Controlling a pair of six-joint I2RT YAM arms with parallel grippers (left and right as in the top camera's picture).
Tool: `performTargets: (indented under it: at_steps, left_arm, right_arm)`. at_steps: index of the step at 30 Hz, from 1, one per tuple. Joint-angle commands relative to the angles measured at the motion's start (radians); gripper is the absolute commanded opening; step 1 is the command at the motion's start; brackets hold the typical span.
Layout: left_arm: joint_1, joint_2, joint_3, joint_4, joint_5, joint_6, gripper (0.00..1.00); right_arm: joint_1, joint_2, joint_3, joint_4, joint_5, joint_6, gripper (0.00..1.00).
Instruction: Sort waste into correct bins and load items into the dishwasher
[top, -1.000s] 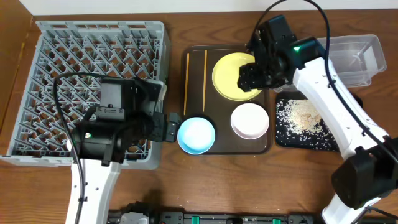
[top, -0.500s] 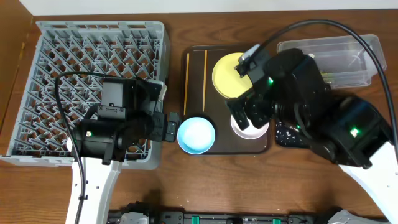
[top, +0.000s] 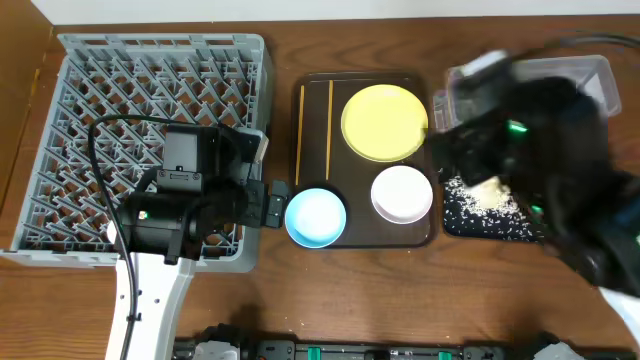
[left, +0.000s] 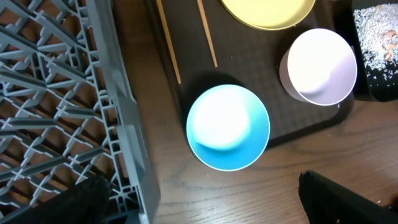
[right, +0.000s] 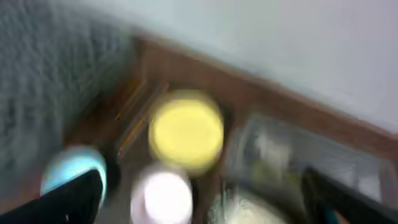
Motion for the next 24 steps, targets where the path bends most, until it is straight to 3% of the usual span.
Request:
performTargets:
  at_steps: [1, 8, 18, 24]
  left_arm:
    - [-0.003, 0.004, 0.014, -0.003, -0.013, 0.016, 0.98]
    - [-0.003, 0.004, 0.014, -0.003, -0.013, 0.016, 0.98]
    - [-0.003, 0.004, 0.014, -0.003, -0.013, 0.016, 0.98]
    - [-0.003, 0.004, 0.014, -0.003, -0.013, 0.016, 0.98]
  right_arm:
    - [-0.114, -0.142, -0.201, 0.141, -0.056, -0.017, 0.99]
    - [-0.298, -0.488, -0.689, 0.387, -0.154, -0.017, 0.99]
    - [-0.333, -0.993, -1.340, 0.748, -0.147, -0.016, 0.99]
    - [-0.338, -1.198, -1.561, 0.854, -0.147, -0.016, 0.99]
